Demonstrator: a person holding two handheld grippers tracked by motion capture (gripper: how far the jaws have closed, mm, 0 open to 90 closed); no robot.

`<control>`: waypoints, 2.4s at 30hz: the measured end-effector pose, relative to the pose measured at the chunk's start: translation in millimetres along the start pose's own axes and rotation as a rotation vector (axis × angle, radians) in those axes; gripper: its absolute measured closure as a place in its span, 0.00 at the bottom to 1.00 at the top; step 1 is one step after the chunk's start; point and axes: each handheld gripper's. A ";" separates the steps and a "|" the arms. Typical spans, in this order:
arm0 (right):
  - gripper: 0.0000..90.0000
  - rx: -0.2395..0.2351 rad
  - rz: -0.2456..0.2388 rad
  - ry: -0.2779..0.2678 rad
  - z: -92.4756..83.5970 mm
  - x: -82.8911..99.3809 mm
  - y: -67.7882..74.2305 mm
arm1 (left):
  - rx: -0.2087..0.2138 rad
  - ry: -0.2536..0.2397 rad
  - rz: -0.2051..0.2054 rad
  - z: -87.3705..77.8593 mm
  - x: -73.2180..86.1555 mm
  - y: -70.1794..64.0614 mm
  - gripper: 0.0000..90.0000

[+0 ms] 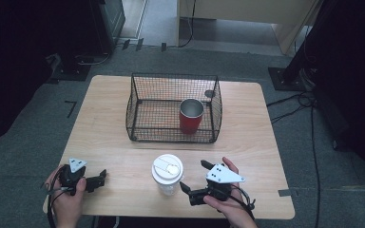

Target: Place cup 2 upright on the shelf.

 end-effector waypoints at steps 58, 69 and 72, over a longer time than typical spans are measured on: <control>0.13 -0.058 -0.078 -0.028 53.0 -12.6 48.3 | 0.000 0.000 -0.001 0.0 0.0 0.0 0.00; 0.18 -0.024 -0.108 -0.056 52.1 -12.2 49.7 | 0.001 0.000 -0.001 0.0 0.0 0.0 0.00; 0.18 -0.023 -0.109 -0.061 51.8 -12.7 49.7 | 0.001 0.000 -0.001 0.0 0.0 0.1 0.00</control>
Point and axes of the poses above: each handheld gripper's, and its own axes: z roughly forward along the jaws, x roughly out of its underside, y roughly to its left, and after that the axes turned 9 degrees about -y, right-handed
